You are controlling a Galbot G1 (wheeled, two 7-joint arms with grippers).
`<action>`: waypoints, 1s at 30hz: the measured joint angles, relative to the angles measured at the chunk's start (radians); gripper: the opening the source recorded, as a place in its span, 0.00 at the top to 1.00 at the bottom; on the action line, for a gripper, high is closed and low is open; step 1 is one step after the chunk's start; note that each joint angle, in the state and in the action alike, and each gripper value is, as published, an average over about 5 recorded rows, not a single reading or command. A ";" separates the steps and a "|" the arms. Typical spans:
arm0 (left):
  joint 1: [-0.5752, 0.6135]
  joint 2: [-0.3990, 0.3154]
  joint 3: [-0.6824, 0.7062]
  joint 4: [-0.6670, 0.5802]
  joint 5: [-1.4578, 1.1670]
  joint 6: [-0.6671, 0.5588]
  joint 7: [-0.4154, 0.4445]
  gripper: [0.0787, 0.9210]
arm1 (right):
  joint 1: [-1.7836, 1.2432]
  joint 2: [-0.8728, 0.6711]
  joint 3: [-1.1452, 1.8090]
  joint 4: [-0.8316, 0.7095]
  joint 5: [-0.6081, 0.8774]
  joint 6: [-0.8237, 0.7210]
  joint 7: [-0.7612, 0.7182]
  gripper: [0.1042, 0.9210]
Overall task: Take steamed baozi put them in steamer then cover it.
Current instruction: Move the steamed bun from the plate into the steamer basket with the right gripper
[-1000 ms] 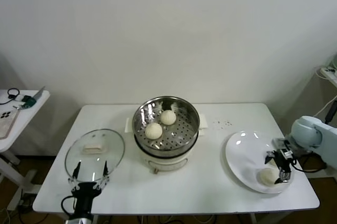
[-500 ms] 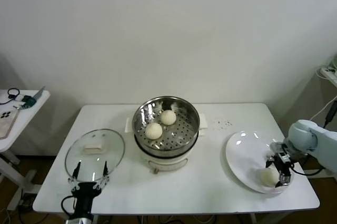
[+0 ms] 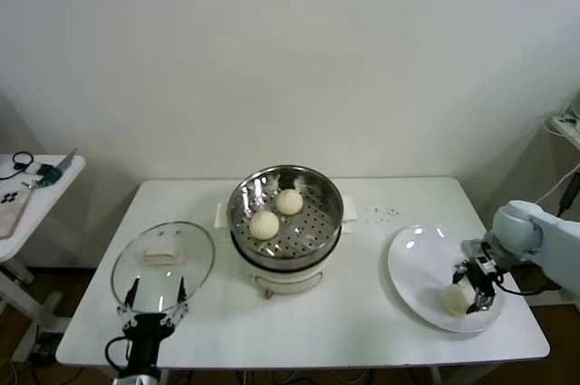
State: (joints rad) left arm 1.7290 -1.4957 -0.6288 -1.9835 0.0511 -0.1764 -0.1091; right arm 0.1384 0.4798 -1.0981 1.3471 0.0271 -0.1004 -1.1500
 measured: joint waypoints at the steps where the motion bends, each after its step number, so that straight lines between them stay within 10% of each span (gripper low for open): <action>1: 0.000 0.000 0.000 -0.001 0.000 0.000 0.000 0.12 | 0.031 0.007 -0.020 0.003 0.005 0.009 -0.003 0.28; 30: 0.000 0.012 0.021 -0.006 0.010 0.003 -0.007 0.12 | 0.655 0.519 -0.294 0.093 -0.027 0.389 -0.057 0.27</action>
State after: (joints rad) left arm 1.7288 -1.4833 -0.6077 -1.9896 0.0609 -0.1736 -0.1157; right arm 0.7939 0.9988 -1.3924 1.4398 0.0002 0.2883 -1.2067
